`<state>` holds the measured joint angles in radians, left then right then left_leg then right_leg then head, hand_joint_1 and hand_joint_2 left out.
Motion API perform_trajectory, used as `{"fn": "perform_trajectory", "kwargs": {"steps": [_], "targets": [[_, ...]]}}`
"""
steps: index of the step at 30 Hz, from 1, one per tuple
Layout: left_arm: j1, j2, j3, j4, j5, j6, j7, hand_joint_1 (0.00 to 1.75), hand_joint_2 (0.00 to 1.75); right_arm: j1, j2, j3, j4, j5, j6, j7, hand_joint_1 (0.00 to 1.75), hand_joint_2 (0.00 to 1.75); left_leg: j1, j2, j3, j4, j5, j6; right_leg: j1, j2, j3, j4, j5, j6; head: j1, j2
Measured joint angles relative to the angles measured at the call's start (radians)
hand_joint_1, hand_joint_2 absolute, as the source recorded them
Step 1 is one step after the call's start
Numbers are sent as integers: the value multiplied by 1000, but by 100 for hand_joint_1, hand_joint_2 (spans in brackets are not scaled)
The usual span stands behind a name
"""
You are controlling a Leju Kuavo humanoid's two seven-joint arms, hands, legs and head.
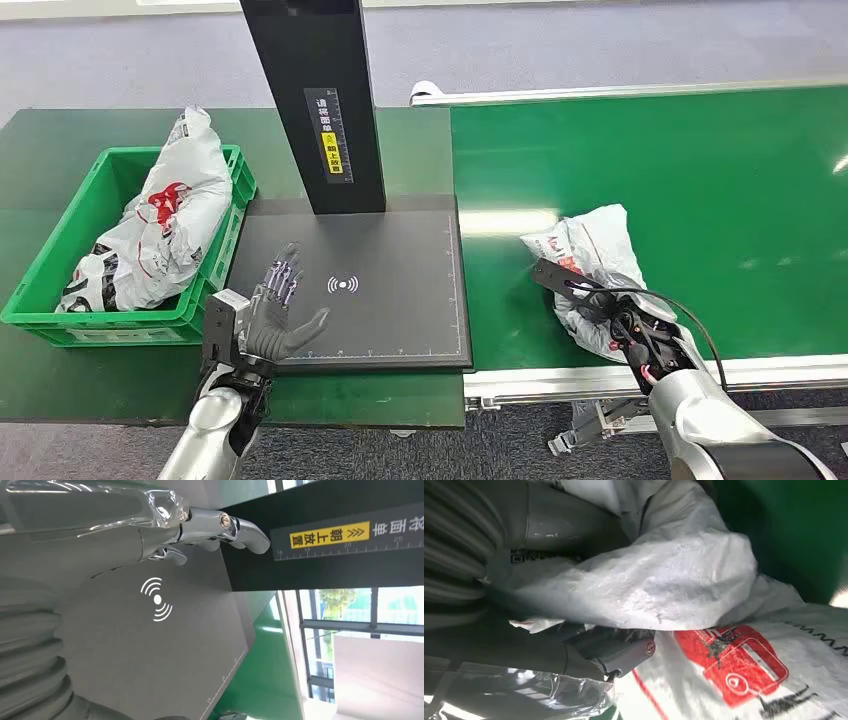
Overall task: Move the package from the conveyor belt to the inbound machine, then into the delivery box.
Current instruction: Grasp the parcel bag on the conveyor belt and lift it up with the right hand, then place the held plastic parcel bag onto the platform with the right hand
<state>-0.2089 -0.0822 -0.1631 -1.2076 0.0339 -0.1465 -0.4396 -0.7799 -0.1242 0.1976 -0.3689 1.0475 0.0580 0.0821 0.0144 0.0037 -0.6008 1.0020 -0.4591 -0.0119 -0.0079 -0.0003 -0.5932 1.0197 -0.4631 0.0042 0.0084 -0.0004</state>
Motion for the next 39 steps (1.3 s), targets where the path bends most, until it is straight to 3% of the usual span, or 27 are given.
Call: {"fn": "perform_trajectory", "kwargs": {"steps": [6, 9, 14, 18, 22, 25, 29, 33, 36, 39], "targets": [[18, 2, 7, -26, 4, 0, 1, 0, 175, -1, 4, 0, 0, -1, -17, -22, 175, 175, 0, -1, 0, 0, 0, 0, 0, 0, 0, 0, 0, 0, 0, 0], [26, 3, 10, -39, 5, 0, 3, 0, 175, 1, 8, -1, -5, -18, -62, -75, 175, 175, 0, -1, -1, 0, 0, 0, 0, 0, 0, 0, 0, 0, 0, 0], [60, 4, 12, -82, 13, 0, 5, 0, 175, 25, 24, -25, -74, -116, -236, -257, 175, 175, 0, 0, -1, 0, 0, 0, 0, 0, -1, 0, 0, 0, 0, 0], [74, 2, 13, -110, -10, 49, -22, 0, 175, 83, 53, -85, -220, -309, -435, -466, 175, 175, 0, -2, -2, 0, 0, 0, 0, -1, -2, 0, 0, 0, 0, 0], [70, -1, 14, -122, -18, 115, -69, 0, 175, 147, 82, -149, -415, -522, -531, -614, 175, 175, 0, -2, -3, 0, 0, 0, 0, -2, -2, 0, -1, 0, 0, 0], [65, -2, 14, -128, -13, 139, -86, 0, 175, 189, 97, -174, -531, -591, -586, -674, 175, 175, 0, -2, -3, 0, 0, 0, 0, -2, -2, 0, -1, 0, 0, 0], [58, -8, 14, -130, 23, 155, -99, 0, 175, 261, 139, -209, -709, -454, -728, -763, 175, 175, 0, -2, -3, 0, 0, 0, 0, -2, -3, 0, -1, 0, 0, 0], [48, -11, 14, -130, 52, 165, -114, 0, 175, 324, 195, -204, -890, -236, -750, -775, 175, 175, 1, 1, -3, -1, 0, 0, 1, 0, -3, 0, -1, 0, 0, 0], [39, -11, 15, -128, 75, 172, -122, 0, 175, 334, 210, -118, -907, -35, -745, -760, 175, 175, 1, 3, -3, -1, 0, 0, 1, 1, -3, 0, -1, 0, 0, 0], [28, -9, 17, -126, 103, 171, -134, 0, 175, 302, 219, 73, -803, 58, -663, -644, 175, 175, 2, 3, -1, -1, 0, -1, 2, 1, -2, 0, -1, 0, 0, 0]]}}
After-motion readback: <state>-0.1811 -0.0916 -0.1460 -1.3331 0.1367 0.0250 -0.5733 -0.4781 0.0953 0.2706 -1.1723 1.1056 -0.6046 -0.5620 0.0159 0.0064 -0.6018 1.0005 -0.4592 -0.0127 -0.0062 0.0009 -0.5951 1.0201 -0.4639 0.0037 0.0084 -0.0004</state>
